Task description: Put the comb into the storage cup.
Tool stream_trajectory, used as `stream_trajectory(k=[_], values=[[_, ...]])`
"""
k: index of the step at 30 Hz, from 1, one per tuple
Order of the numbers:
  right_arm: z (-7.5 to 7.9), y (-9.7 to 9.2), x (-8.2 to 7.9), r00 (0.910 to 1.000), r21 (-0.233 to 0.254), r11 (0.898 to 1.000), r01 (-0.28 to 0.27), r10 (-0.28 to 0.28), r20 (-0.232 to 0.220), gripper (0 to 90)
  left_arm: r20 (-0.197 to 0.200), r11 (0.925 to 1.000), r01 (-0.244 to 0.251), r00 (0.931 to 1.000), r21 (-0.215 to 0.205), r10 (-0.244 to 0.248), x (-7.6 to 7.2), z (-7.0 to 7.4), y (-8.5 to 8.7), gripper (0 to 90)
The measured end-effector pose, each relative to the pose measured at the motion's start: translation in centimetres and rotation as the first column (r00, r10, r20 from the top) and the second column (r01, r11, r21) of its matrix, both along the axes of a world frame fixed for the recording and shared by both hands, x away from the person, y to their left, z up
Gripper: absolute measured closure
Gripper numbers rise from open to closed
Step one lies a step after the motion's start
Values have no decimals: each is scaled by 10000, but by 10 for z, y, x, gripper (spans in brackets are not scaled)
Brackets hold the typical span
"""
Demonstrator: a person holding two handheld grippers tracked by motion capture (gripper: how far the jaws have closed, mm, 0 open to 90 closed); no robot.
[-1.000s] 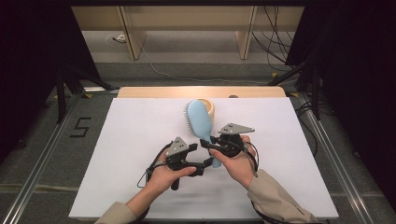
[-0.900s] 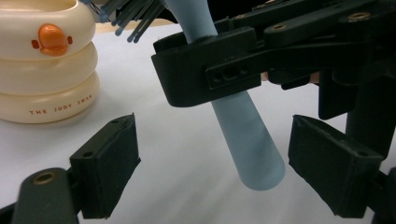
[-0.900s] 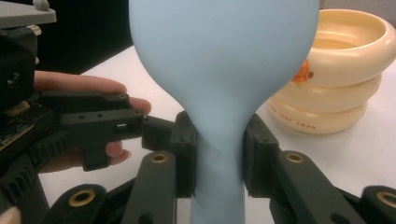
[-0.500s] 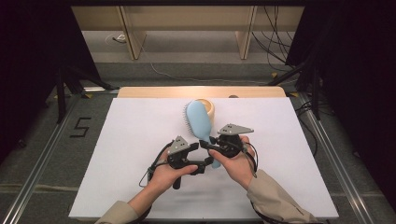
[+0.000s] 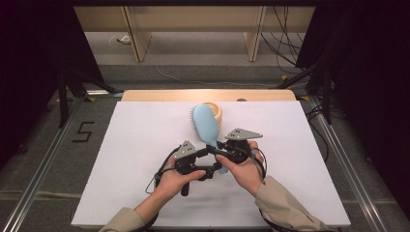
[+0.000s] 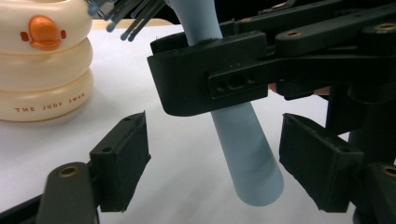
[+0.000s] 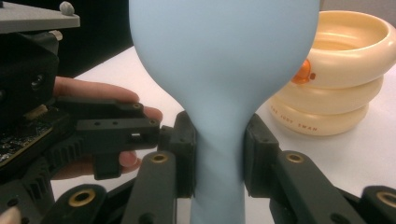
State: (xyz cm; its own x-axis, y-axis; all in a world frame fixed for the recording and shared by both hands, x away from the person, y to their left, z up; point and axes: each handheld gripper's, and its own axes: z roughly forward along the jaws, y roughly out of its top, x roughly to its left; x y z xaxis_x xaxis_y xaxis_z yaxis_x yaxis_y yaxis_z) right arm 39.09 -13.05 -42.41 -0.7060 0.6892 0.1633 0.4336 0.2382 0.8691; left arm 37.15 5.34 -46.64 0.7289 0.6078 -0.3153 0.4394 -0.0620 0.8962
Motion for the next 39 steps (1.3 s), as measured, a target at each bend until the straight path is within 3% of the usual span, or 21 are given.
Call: stream_trajectory(k=[20, 39], values=[[0, 0, -1, 9999, 30, 10000, 53, -54, 105, 702, -1, 9995, -42, 10000, -318, 42, 2, -4, 0, 316], [0, 1, -1, 9997, 109, 9999, 99, -102, 223, 701, -648, 9944, -40, 9979, -1053, -28, 2, -10, -6, 445]])
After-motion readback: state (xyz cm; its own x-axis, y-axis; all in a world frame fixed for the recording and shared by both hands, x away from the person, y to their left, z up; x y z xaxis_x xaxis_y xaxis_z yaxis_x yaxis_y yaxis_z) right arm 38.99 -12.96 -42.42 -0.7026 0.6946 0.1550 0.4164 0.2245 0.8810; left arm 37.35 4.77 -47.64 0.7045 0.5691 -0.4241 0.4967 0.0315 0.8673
